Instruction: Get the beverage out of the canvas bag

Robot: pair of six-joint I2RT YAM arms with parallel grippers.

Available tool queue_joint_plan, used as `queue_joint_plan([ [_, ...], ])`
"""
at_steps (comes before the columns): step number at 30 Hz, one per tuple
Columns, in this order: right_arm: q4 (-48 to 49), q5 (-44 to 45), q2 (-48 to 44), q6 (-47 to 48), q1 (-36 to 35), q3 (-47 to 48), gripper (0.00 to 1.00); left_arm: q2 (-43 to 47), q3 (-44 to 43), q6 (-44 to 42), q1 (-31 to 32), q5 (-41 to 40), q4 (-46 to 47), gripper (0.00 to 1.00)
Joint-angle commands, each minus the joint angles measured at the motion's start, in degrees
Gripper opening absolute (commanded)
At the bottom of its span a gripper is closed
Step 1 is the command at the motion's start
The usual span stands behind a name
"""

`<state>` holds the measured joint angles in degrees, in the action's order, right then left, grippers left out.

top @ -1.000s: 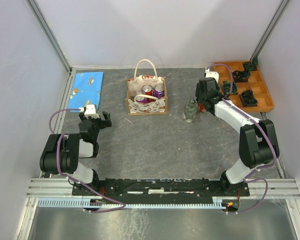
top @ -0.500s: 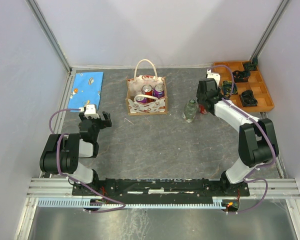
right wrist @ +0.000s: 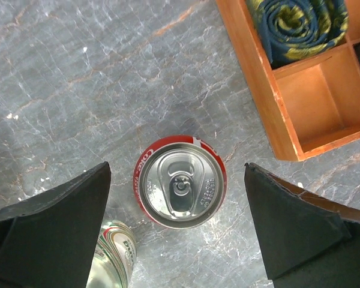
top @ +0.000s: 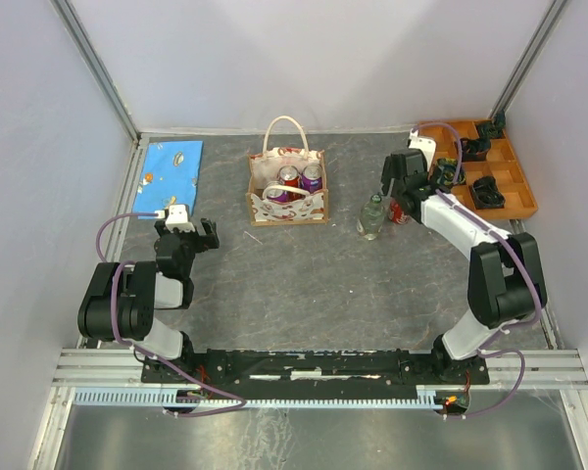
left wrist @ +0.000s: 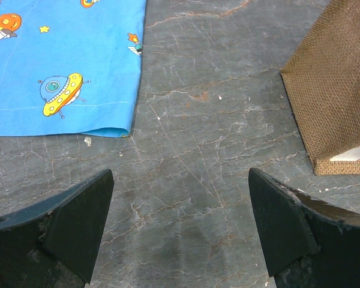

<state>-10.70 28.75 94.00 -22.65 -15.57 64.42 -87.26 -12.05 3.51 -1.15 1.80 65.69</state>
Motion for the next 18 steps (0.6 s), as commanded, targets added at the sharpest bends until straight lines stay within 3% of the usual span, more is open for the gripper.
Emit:
queue_joint_plan([
  [1,2.98,2.49,-4.57,1.71,0.28,4.67,0.99,0.33,-1.29,-2.45,0.18,-0.53,1.92,0.99],
  [6,2.06,-2.63,-6.57,4.89,0.15,10.80,0.98,0.28,-1.31,-2.45,0.18,-0.49,1.97,0.99],
  [13,-0.79,-11.66,-3.12,9.52,-4.29,23.60,0.88,0.27,-1.31,-2.45,0.16,-0.51,1.92,0.99],
  [15,-3.01,-14.25,0.03,11.53,-6.43,28.36,0.83,0.30,-1.31,-2.45,0.20,-0.50,1.93,0.99],
  [18,-7.01,-19.54,5.51,12.74,-8.57,36.66,0.68,0.29,-1.31,-2.45,0.18,-0.50,1.95,0.99],
])
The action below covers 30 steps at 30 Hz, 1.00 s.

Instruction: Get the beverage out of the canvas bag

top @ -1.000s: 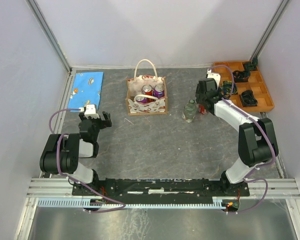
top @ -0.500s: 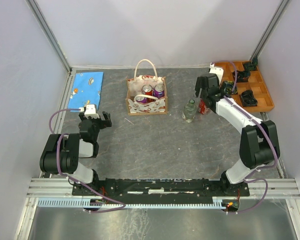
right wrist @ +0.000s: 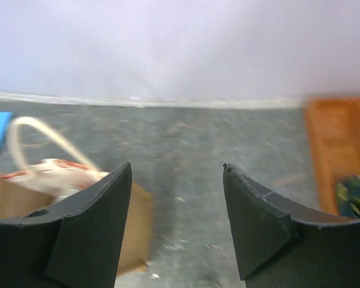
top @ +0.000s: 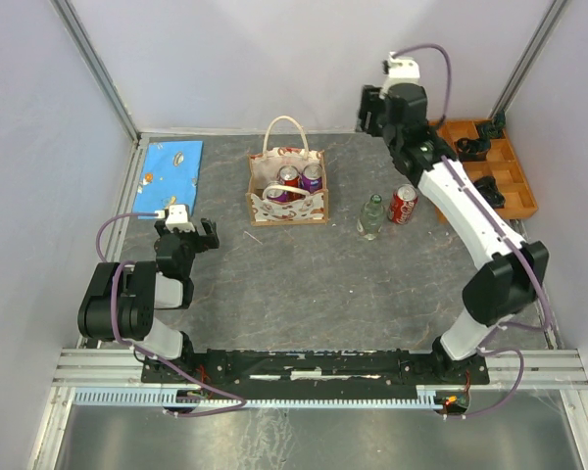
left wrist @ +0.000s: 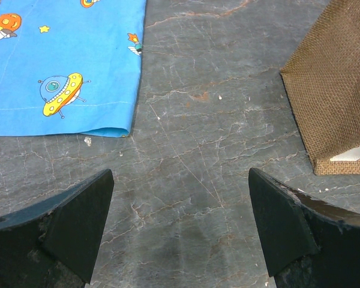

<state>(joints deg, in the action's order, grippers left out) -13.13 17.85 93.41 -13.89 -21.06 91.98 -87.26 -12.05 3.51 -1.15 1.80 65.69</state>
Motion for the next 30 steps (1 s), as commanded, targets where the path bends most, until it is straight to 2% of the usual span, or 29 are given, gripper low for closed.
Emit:
queue_joint_plan([
  [1,-6.17,-11.34,8.19,4.08,-3.53,11.46,0.65,0.29,-1.28,-2.45,0.18,-0.50,1.90,0.99],
  [3,-10.49,-14.79,13.04,4.44,-4.77,17.87,0.60,0.29,-1.31,-2.50,0.18,-0.48,1.96,0.99],
  [9,-19.15,-21.22,23.74,6.12,-7.84,28.78,0.45,0.30,-1.26,-2.50,0.26,-0.51,2.00,0.99],
  [16,-24.39,-25.81,29.28,7.79,-8.97,32.99,0.47,0.31,-1.31,-2.45,0.24,-0.61,2.03,0.99],
  [22,-26.55,-25.17,31.22,9.58,-9.51,32.16,0.53,0.33,-1.31,-2.47,0.20,-0.57,2.00,0.99],
  [25,-26.42,-22.44,31.62,10.17,-9.51,30.90,0.73,0.30,-1.30,-2.50,0.19,-0.57,1.96,0.99],
  [30,-26.38,-18.05,33.32,11.82,-9.51,30.78,0.83,0.33,-1.31,-2.46,0.26,-0.58,1.98,0.99],
])
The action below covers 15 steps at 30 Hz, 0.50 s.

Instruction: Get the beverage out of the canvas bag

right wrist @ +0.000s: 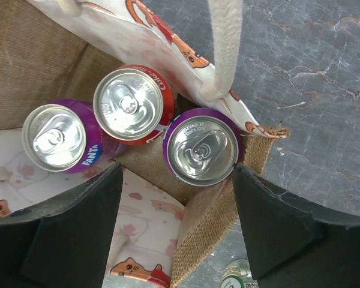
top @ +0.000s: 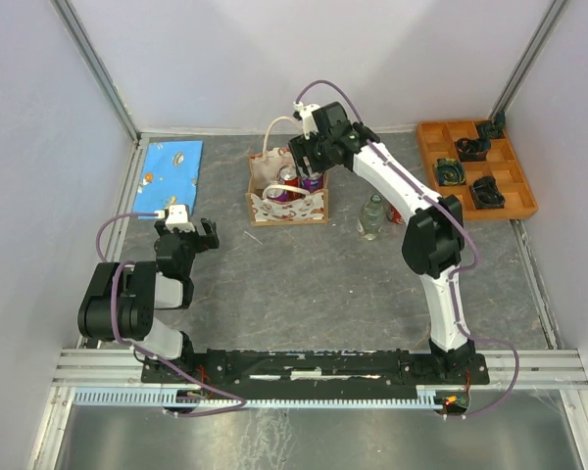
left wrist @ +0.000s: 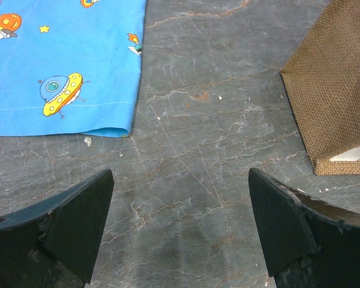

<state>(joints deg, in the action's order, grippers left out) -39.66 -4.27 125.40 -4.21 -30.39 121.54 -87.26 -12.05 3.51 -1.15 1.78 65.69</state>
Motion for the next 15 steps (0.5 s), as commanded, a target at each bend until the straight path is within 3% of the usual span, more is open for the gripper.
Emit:
queue_joint_plan([
  [1,0.21,4.54,1.62,2.29,-0.19,1.24,0.83,0.32,-1.31,-2.50,0.26,-0.55,2.00,0.99],
  [15,1.14,10.02,4.79,4.01,-0.17,1.86,0.90,0.33,-1.31,-2.45,0.24,-0.57,2.00,0.99],
])
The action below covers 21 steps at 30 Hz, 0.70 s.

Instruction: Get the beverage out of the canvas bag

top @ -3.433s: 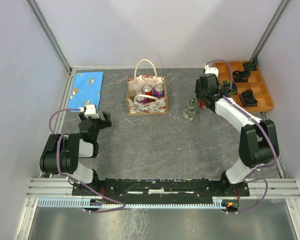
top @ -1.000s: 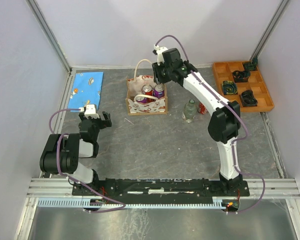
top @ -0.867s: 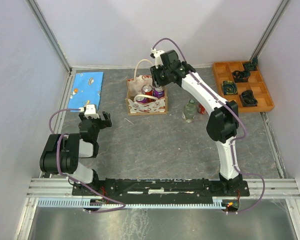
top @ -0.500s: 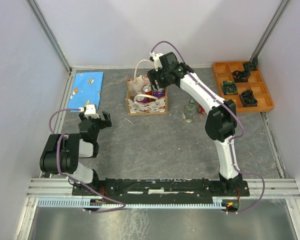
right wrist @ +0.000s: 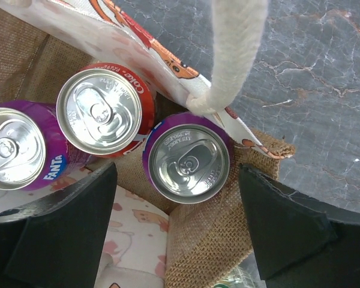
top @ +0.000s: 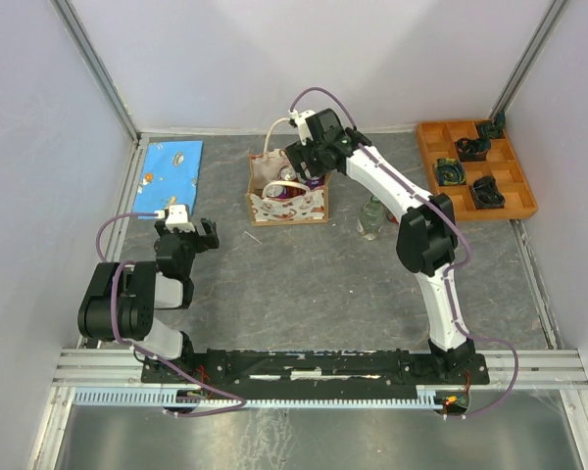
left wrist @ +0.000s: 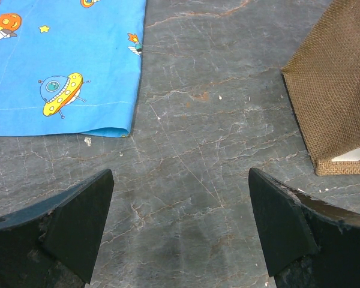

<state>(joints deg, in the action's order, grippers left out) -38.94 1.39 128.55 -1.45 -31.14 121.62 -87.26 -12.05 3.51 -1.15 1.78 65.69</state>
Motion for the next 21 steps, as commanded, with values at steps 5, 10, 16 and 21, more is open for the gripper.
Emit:
queue_joint_plan([
  [5,0.96,5.22,2.70,1.28,0.58,1.46,0.91,0.28,-1.28,-2.45,0.23,-0.58,2.00,0.99],
  [10,1.12,5.29,3.95,1.28,0.58,1.51,0.91,0.27,-1.25,-2.45,0.19,-0.55,1.96,0.99],
  [16,1.15,5.56,5.23,1.36,0.59,1.22,0.88,0.34,-1.30,-2.45,0.29,-0.57,2.05,0.99],
  [21,1.23,5.59,6.24,1.12,0.52,0.49,0.79,0.34,-1.31,-2.45,0.24,-0.60,1.99,0.99],
])
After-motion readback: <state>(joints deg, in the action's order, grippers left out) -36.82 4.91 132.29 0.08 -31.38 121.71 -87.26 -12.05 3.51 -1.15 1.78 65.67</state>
